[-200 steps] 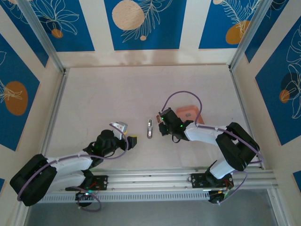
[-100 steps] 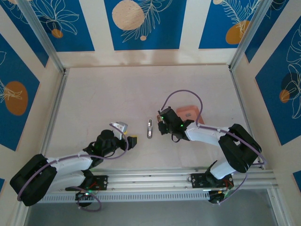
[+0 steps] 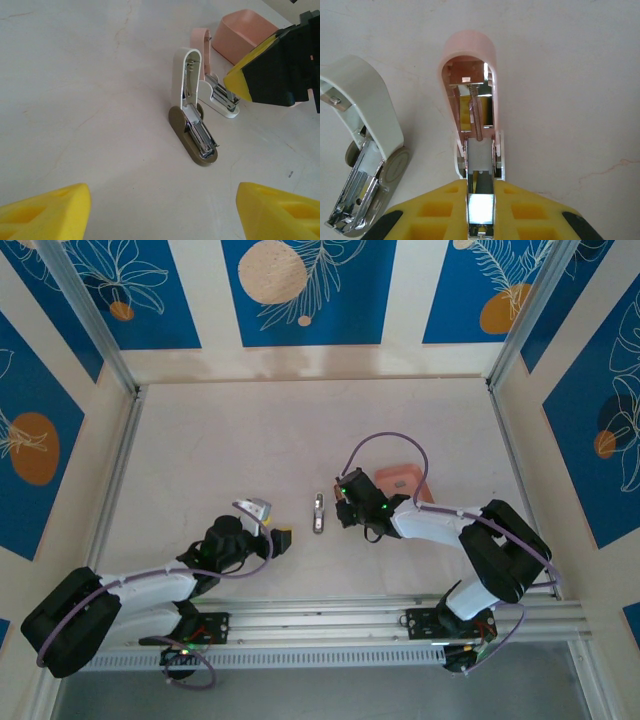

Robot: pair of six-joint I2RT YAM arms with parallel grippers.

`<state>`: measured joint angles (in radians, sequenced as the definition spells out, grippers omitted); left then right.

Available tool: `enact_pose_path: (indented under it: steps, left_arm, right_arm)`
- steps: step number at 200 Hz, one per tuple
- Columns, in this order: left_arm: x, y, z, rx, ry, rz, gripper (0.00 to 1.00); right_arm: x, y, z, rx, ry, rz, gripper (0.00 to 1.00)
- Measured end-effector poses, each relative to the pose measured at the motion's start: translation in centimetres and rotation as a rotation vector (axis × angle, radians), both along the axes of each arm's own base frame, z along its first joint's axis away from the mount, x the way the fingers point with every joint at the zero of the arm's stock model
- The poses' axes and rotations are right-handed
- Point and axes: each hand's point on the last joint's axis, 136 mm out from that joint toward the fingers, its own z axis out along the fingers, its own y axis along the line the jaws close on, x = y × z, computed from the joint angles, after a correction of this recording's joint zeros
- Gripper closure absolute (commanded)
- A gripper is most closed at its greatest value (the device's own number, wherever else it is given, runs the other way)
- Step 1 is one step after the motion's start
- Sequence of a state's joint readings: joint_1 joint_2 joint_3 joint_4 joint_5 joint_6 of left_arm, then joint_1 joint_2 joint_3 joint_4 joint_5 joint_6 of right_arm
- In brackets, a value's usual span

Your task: Load the staples into the stapler

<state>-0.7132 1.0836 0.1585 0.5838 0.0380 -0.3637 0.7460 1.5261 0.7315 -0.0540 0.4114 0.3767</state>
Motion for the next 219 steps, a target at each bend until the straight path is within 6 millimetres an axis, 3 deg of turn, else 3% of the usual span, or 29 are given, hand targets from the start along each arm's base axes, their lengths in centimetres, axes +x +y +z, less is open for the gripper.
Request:
enact_pose_path:
  steps: [219]
  left_arm:
    - [-0.06, -0.10, -0.16, 0.001, 0.005, -0.006, 0.24]
  right_arm:
    - [-0.44, -0.13, -0.37, 0.008, 0.024, -0.024, 0.83]
